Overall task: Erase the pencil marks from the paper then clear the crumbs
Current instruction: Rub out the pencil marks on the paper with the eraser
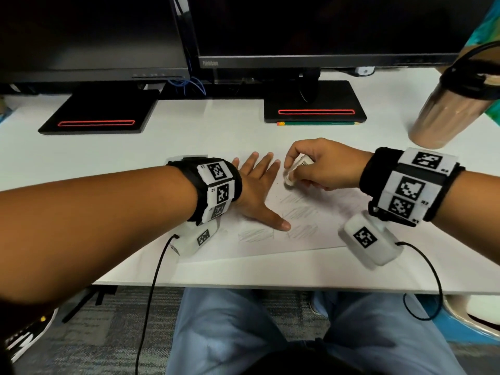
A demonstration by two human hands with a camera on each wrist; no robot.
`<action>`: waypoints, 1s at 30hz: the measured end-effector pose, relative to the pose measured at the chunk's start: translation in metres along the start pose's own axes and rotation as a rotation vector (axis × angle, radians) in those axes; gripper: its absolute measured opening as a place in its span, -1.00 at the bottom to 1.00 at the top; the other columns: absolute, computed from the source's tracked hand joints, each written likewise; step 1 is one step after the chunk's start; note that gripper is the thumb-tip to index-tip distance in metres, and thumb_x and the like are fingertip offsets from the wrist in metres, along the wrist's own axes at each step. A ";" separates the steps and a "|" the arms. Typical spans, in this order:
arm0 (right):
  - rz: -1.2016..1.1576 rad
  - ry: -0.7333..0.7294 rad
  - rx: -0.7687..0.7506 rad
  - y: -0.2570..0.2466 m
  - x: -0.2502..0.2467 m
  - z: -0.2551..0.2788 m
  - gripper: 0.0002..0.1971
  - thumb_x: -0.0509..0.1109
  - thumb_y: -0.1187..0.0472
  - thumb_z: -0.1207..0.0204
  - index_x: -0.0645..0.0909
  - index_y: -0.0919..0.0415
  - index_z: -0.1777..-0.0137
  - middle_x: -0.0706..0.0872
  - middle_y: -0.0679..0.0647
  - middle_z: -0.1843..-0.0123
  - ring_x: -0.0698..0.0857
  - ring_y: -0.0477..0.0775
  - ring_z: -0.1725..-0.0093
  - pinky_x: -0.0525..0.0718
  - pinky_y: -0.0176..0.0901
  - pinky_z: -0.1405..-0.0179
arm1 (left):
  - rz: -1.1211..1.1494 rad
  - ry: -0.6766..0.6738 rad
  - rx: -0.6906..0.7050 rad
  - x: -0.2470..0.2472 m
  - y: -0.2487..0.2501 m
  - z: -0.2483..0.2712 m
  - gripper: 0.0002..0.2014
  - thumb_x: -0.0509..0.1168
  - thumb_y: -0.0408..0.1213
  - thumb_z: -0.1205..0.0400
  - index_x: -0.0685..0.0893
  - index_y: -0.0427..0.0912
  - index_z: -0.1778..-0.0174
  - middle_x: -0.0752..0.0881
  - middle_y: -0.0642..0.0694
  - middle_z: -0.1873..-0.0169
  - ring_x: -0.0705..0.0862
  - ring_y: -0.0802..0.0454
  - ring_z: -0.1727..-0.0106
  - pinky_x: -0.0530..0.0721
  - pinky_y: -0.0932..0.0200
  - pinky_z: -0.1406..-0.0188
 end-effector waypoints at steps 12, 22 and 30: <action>0.170 -0.015 -0.046 -0.002 0.016 -0.006 -0.94 0.38 0.18 -0.52 0.64 0.14 0.09 0.76 0.03 0.07 0.72 0.07 0.09 0.72 0.01 0.03 | -0.038 -0.003 -0.035 0.001 0.004 -0.007 0.34 0.22 0.66 -0.28 -0.50 0.10 -0.66 -0.57 -0.10 -0.64 -0.53 -0.23 -0.65 -0.23 -0.44 -0.64; 0.114 -0.138 -0.073 -0.002 0.021 -0.002 -0.97 0.44 0.22 -0.50 0.65 0.14 0.12 0.78 -0.04 0.25 0.71 -0.10 0.29 0.68 -0.14 0.15 | -0.060 -0.007 -0.033 0.001 0.004 -0.007 0.33 0.20 0.66 -0.27 -0.48 0.09 -0.67 -0.56 -0.11 -0.64 -0.52 -0.22 -0.66 -0.23 -0.44 -0.64; 0.179 -0.158 -0.127 -0.003 0.019 -0.002 -0.99 0.40 0.19 -0.52 0.63 0.07 0.11 0.80 -0.02 0.05 0.75 0.03 0.08 0.72 0.01 -0.05 | -0.067 -0.014 -0.029 0.000 0.004 -0.006 0.32 0.20 0.65 -0.28 -0.45 0.10 -0.69 -0.56 -0.12 -0.64 -0.52 -0.22 -0.66 -0.25 -0.42 -0.64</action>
Point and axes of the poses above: each hand's wrist, its own z-axis away from the middle knuckle, its own x-axis out of the palm, y = z × x, the point moved 1 cm from there along -z, towards the middle knuckle
